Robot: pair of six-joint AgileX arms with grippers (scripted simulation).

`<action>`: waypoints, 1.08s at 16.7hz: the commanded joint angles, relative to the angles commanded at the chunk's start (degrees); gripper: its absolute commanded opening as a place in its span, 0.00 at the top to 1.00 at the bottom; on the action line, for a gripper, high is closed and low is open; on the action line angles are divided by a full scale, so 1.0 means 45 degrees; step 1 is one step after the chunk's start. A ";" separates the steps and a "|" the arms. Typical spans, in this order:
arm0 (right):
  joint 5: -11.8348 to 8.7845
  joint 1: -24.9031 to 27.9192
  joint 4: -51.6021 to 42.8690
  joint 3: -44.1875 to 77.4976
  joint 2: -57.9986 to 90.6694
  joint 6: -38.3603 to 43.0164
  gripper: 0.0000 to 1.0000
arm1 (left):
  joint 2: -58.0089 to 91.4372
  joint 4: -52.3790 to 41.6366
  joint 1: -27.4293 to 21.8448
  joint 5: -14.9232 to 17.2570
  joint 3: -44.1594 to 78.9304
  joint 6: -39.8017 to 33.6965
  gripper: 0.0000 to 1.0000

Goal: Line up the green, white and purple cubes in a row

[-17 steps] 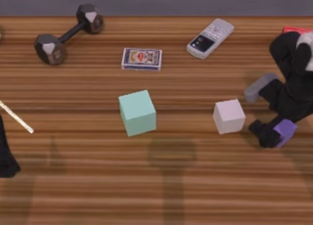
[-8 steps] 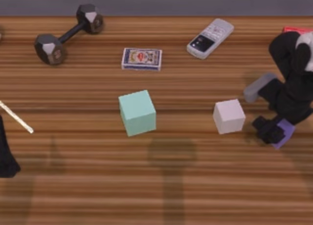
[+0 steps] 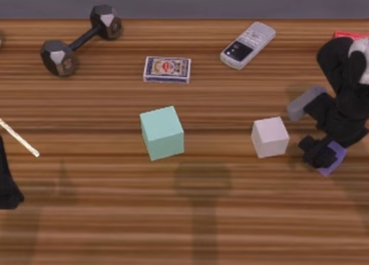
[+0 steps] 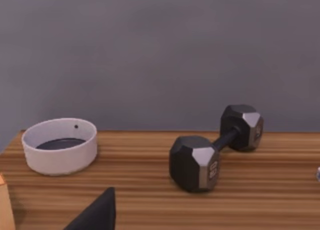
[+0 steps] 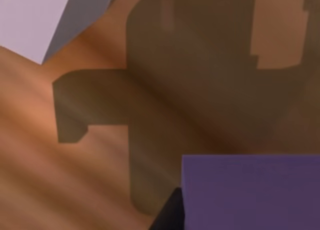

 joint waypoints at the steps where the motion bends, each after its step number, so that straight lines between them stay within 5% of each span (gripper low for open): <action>1: 0.0000 0.0000 0.0000 0.0000 0.0000 0.0000 1.00 | 0.0000 0.0000 0.0000 0.0000 0.0000 0.0000 0.00; 11: -0.0167 0.0097 -0.3315 0.1691 -0.1881 0.0092 1.00 | 0.0000 0.0000 0.0000 0.0000 0.0000 0.0000 0.00; 18: -0.0161 0.0272 -0.3416 0.1764 -0.1871 0.0556 1.00 | 0.0000 0.0000 0.0000 0.0000 0.0000 0.0000 0.00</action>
